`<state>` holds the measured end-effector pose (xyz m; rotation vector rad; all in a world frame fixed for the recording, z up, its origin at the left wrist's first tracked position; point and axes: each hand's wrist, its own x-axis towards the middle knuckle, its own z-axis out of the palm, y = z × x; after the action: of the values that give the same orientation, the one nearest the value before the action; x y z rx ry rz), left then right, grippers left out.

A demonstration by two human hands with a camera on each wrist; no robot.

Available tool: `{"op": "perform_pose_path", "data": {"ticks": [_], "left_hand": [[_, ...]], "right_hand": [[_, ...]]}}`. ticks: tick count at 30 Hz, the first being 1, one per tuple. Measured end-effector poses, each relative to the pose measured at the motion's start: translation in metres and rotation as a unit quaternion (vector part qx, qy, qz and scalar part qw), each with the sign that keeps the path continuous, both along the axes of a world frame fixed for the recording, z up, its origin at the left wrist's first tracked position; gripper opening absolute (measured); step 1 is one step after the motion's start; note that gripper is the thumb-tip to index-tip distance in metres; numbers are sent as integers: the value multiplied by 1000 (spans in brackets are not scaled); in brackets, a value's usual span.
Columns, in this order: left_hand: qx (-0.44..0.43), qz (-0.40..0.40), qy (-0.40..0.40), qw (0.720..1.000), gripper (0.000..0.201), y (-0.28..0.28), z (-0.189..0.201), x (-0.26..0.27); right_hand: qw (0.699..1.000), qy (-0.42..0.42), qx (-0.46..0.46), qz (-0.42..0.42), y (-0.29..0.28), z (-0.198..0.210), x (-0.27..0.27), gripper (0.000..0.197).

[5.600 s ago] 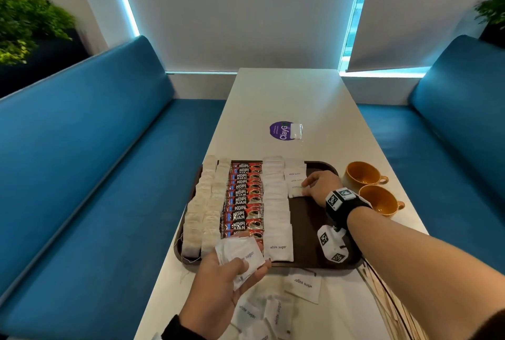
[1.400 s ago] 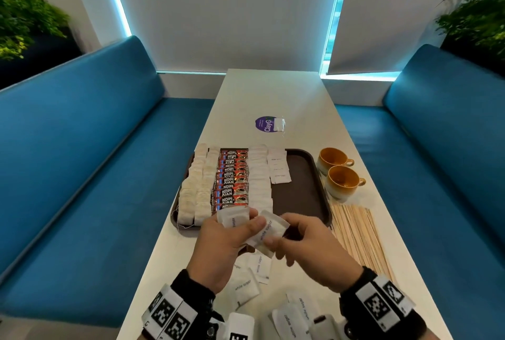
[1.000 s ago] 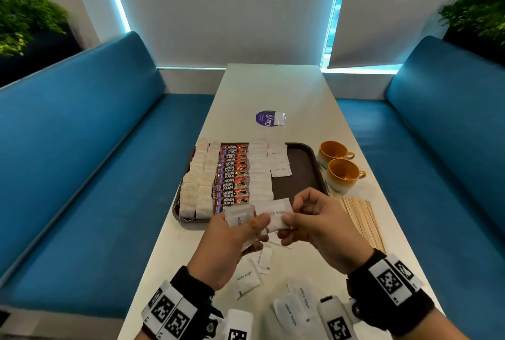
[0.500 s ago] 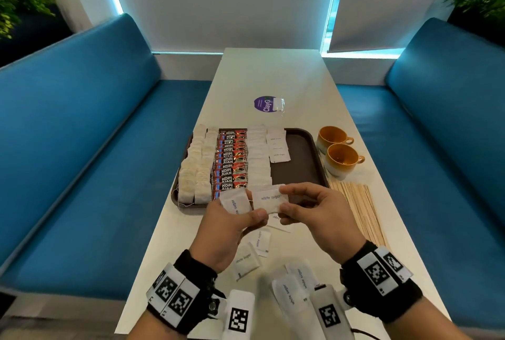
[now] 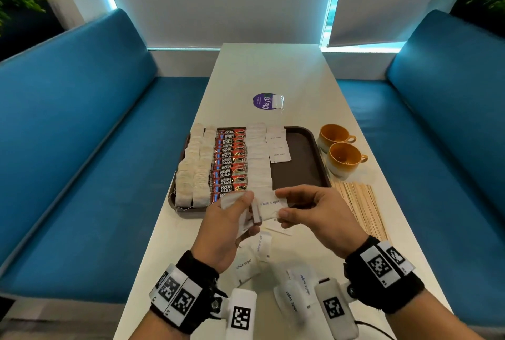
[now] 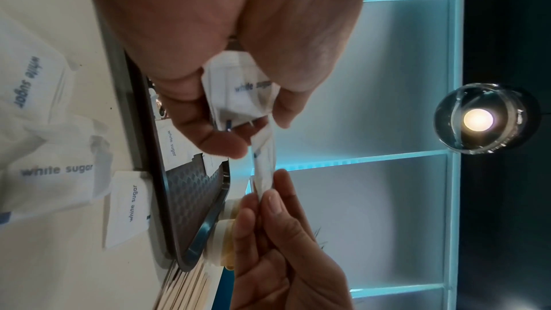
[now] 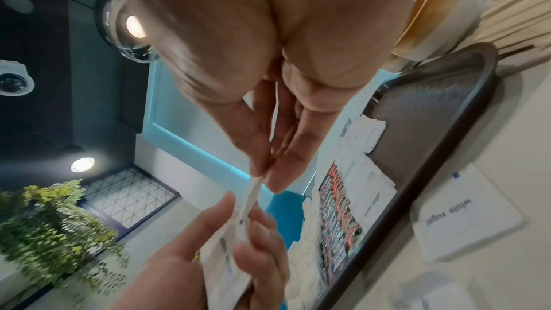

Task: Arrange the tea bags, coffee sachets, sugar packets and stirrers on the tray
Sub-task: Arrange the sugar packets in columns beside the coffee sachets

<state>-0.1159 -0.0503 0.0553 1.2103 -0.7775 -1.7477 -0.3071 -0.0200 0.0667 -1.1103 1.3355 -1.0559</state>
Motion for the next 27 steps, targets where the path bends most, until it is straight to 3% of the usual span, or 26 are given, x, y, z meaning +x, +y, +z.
{"op": "perform_pose_path", "data": {"ticks": [5,11,18,27], "left_hand": [[25,0,40,999,34,-11,-6,8],[17,-15,49,999,47,-15,-13,14],[7,-34,29,999,43,-17,-21,24],[7,-39,31,999,40,-16,-23,29]], "right_hand": [[997,-22,30,-61,-42,-9,-18,31],[990,62,36,-118,-112,-31,-46,25],[962,233,91,-104,-184,-59,-52,24],[916,374,120,-78,-203,-76,-46,12]]}}
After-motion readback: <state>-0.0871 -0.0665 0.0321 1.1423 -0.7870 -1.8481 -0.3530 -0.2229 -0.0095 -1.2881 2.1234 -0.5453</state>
